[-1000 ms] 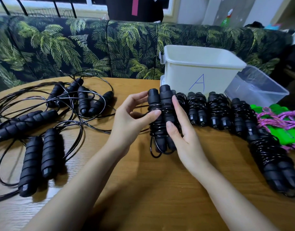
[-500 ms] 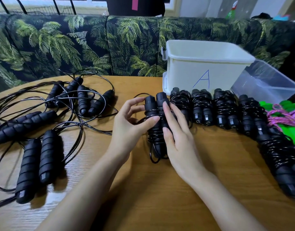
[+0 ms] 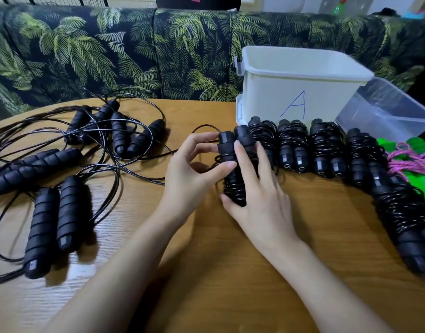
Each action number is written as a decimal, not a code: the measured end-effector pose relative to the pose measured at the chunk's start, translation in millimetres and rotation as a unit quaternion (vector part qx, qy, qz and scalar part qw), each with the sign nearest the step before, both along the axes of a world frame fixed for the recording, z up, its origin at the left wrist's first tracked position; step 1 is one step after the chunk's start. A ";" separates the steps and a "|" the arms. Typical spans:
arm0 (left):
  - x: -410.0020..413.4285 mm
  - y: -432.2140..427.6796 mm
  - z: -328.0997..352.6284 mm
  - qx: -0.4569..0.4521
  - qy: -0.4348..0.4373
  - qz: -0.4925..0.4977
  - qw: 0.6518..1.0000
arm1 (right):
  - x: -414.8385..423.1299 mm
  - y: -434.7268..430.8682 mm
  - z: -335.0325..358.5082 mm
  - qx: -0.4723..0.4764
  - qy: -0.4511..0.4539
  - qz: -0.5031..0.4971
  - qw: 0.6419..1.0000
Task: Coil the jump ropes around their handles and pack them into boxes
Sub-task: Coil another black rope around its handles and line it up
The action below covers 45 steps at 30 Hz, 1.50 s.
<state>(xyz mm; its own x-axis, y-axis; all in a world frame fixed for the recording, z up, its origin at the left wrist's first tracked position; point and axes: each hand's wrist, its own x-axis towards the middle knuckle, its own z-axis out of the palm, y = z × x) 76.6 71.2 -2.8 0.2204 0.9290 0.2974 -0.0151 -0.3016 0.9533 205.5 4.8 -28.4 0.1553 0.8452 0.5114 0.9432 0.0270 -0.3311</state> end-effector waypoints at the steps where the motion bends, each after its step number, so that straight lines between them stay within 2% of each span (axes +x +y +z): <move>1: -0.6 0.3 0.3 0.005 0.001 -0.006 1.000 | 0.5 -0.3 -0.3 0.008 0.017 0.012 1.000; 9: -2.9 2.3 2.3 0.029 0.006 -0.051 0.998 | 7.0 0.7 1.9 0.075 0.156 0.087 0.981; 22: -7.9 5.4 1.8 0.006 -0.010 -0.107 0.994 | 9.6 0.8 7.1 0.049 0.293 0.151 0.943; 25: -7.8 5.2 2.0 0.002 -0.029 -0.085 0.996 | 7.4 1.4 6.1 0.028 0.262 0.165 0.950; 28: -6.1 4.4 0.2 0.001 -0.028 -0.066 0.997 | 4.2 0.6 5.4 -0.012 0.188 0.155 0.970; 31: -2.8 3.2 -3.5 0.002 -0.019 -0.036 0.999 | -1.1 -1.1 5.7 -0.028 0.087 0.104 0.990; 34: 0.6 1.3 -5.2 0.005 -0.010 -0.019 1.000 | -5.2 -0.5 6.5 -0.020 0.037 0.044 0.998; 39: -0.4 2.3 -4.4 0.015 0.006 -0.041 0.999 | -1.0 0.5 3.7 0.025 0.069 0.067 0.995; 45: -5.9 4.2 -1.8 0.032 0.031 -0.098 0.994 | 5.3 -0.2 8.8 0.006 0.111 0.063 0.992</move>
<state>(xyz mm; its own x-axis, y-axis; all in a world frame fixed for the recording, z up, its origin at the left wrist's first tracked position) 70.7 75.4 -4.6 0.4157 0.8458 0.3344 -0.0206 -0.3588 0.9332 210.8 4.6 -19.6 0.1590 0.8594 0.4859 0.8360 0.1446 -0.5293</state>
